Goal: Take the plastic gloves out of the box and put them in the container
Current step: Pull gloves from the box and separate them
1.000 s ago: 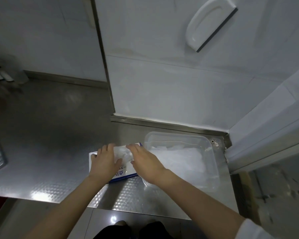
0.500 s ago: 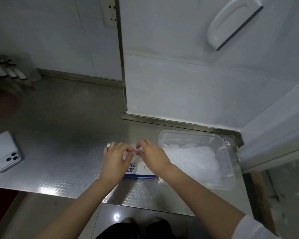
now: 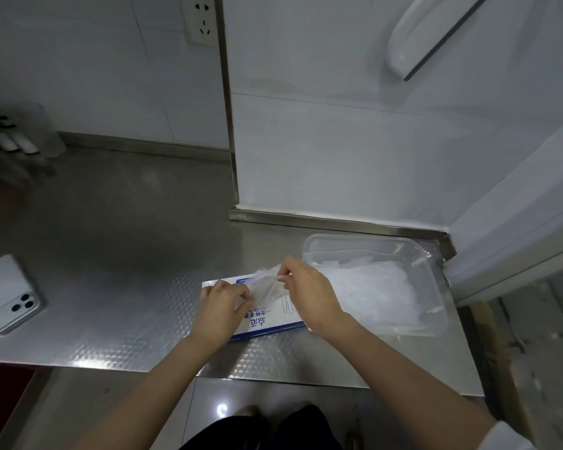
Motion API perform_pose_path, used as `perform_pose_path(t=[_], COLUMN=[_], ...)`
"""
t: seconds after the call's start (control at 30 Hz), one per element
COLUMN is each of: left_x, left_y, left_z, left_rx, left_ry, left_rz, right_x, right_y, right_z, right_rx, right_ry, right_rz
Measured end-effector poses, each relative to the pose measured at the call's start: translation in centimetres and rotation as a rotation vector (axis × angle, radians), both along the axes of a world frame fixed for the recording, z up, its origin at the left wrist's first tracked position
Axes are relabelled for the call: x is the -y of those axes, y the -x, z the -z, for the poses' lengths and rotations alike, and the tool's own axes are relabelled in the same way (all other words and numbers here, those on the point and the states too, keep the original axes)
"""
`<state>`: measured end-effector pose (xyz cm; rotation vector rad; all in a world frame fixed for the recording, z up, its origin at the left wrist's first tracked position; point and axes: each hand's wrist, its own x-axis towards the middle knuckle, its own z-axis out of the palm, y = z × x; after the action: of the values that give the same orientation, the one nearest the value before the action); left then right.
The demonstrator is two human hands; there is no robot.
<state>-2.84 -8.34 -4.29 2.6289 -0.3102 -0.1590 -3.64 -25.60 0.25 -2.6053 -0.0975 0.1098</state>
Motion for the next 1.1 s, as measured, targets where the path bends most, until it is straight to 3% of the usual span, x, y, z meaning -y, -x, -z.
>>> perform_pose_path(t=[0.17,0.33,0.53,0.7,0.83,1.0,1.1], left_x=[0.2,0.8,0.4,-0.6,-1.3,-0.3,0.9], left_y=[0.3,0.5,-0.1,-0.3,-0.3,0.4,1.0], left_z=[0.0,-0.8,-1.2,-0.9,-0.3,-0.6,-0.4], left_rx=[0.033,0.157,0.019,-0.15,-0.148,0.155,0.115], left_ry=[0.014,0.169,0.124,0.296,0.31,0.215,0.23], left_rz=[0.048,0.02,-0.021,-0.168,-0.228,-0.046,0.102], right_x=[0.0,-0.2,-0.2,1.0,1.3,1.2,1.2], right_y=[0.3,0.7,0.4,0.2,0.1,0.2,-0.1], right_z=[0.3,-0.4,-0.2,0.2,0.4,0.5,0.2], right_rx=[-0.054,0.007,0.012,-0.032,-0.075,-0.13,-0.112], right_ry=[-0.135,-0.046,-0.104,-0.103,-0.073,-0.109,-0.106], right_rz=[0.028,-0.109,-0.014,0.088,0.061,-0.105,-0.154])
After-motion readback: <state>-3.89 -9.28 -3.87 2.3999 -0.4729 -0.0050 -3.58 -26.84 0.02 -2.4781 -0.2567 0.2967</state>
